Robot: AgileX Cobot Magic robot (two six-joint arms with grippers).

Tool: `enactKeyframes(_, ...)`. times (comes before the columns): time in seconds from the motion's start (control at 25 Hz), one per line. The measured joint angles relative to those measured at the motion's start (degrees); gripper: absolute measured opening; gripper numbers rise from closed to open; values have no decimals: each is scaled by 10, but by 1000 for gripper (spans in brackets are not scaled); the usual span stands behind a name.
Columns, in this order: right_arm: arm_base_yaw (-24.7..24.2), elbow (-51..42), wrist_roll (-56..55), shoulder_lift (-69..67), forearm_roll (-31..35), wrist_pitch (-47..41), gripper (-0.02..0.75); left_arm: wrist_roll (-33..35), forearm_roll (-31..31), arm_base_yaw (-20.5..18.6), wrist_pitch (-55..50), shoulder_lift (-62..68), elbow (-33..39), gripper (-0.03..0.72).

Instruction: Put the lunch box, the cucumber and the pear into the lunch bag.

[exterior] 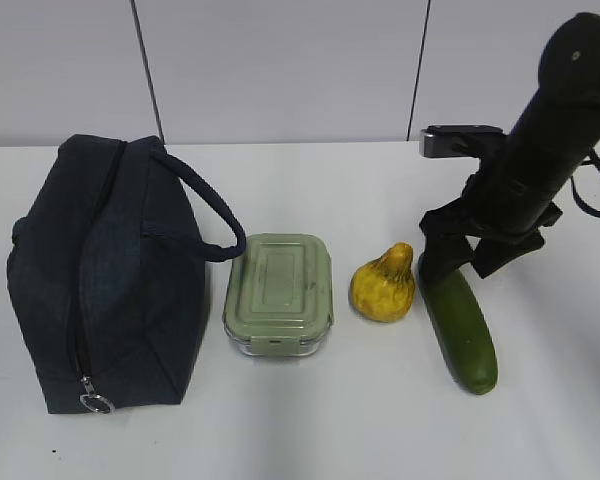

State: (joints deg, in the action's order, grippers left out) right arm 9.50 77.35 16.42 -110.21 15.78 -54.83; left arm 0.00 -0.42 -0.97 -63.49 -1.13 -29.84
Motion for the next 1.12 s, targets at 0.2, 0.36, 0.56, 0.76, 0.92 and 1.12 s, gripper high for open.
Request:
enactKeyframes(0.2,23,22,-66,-29,-50,0,575,0,0,0,0,0,0,309)
enactKeyframes(0.36,24,31,-106,-48,-73,0,575,0,0,0,0,0,0,309)
enactKeyframes(0.56,24,32,-112,-74,-80,0,575,0,0,0,0,0,0,309)
enactKeyframes(0.76,24,33,-113,-93,-80,0,557,0,0,0,0,0,0,309)
enactKeyframes(0.92,24,33,-113,-104,-86,0,442,0,0,0,0,0,0,309)
enactKeyframes(1.12,24,47,-113,-104,-114,-10,386,0,0,0,0,0,0,309)
